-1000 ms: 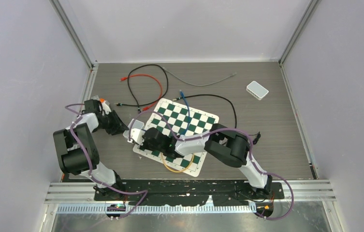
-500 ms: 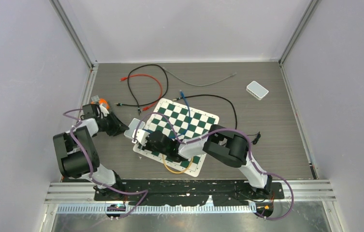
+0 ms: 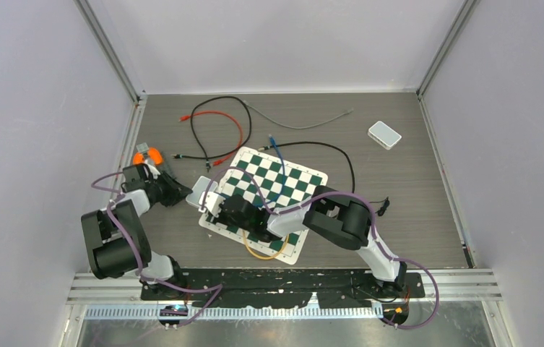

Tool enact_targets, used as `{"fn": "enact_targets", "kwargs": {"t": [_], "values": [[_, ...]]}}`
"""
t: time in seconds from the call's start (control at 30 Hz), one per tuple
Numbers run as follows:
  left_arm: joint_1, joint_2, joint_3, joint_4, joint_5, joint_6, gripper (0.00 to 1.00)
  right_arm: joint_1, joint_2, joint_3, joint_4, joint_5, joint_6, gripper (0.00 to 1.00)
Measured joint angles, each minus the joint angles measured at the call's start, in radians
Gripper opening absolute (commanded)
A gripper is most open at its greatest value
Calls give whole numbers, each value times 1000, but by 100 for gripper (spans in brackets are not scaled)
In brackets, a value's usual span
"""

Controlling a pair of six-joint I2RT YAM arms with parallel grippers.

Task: Insert the plug into the switch port
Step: Insert the connector into the switch port.

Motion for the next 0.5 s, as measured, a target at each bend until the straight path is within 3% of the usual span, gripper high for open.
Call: {"fn": "enact_targets", "kwargs": {"t": [0.5], "values": [[54,-164,78,-336,45,-26,63,-36,-14,-113,175,-104,-75,5]]}}
